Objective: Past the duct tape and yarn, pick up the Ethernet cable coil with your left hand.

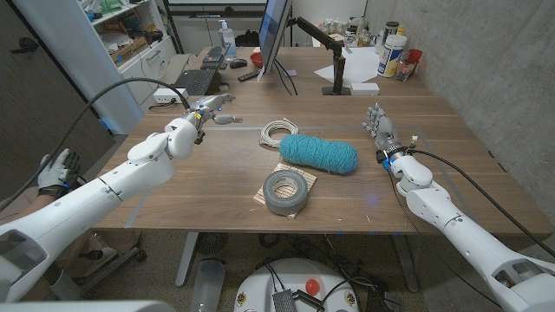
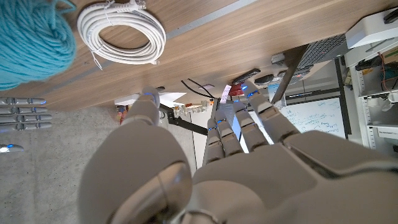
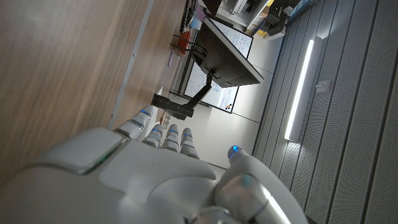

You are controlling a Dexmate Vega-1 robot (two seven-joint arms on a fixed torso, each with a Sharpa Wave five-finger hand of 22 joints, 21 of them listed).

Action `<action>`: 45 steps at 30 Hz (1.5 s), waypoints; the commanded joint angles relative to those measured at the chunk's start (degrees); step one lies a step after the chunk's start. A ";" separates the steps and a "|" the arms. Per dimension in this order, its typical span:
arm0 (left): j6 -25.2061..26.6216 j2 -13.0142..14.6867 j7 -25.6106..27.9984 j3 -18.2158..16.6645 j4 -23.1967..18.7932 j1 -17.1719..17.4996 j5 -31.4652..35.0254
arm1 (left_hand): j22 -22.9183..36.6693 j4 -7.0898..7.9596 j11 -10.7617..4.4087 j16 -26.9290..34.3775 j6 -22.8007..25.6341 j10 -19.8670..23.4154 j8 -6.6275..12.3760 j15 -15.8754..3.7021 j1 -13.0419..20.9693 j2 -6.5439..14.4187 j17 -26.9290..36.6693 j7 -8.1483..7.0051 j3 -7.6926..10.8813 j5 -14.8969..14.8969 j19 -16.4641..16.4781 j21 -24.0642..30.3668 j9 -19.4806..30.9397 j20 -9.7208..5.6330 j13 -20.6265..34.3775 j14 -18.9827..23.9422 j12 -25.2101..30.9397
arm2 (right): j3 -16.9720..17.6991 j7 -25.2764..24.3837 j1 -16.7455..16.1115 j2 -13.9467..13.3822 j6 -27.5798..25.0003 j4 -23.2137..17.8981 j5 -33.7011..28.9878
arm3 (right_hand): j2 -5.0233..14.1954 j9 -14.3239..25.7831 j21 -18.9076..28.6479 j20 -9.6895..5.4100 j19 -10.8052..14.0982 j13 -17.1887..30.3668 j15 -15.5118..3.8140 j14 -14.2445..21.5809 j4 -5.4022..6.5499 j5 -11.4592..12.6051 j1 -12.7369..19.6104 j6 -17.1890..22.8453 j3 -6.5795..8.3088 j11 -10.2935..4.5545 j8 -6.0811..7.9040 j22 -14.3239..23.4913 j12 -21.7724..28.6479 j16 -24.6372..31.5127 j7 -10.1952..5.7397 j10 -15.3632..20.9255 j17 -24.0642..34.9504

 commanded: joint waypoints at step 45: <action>-5.91 0.11 -9.87 3.85 0.22 -4.63 13.77 | 0.38 0.05 -1.37 -0.08 3.46 2.01 1.18 -5.70 -1.03 -0.56 0.33 -2.37 -3.81 1.39 1.35 0.04 0.66 -2.05 1.36 1.10 0.42 | 0.94 -1.46 -0.29 0.82 2.49 0.66 -0.24 | 5.90 0.27 0.39 -0.30 -0.15 0.18 -2.27 -0.77 -0.12 0.06 0.39 0.00 1.05 -0.72 0.07 0.20 -0.22 0.25 -0.47 -0.59 0.07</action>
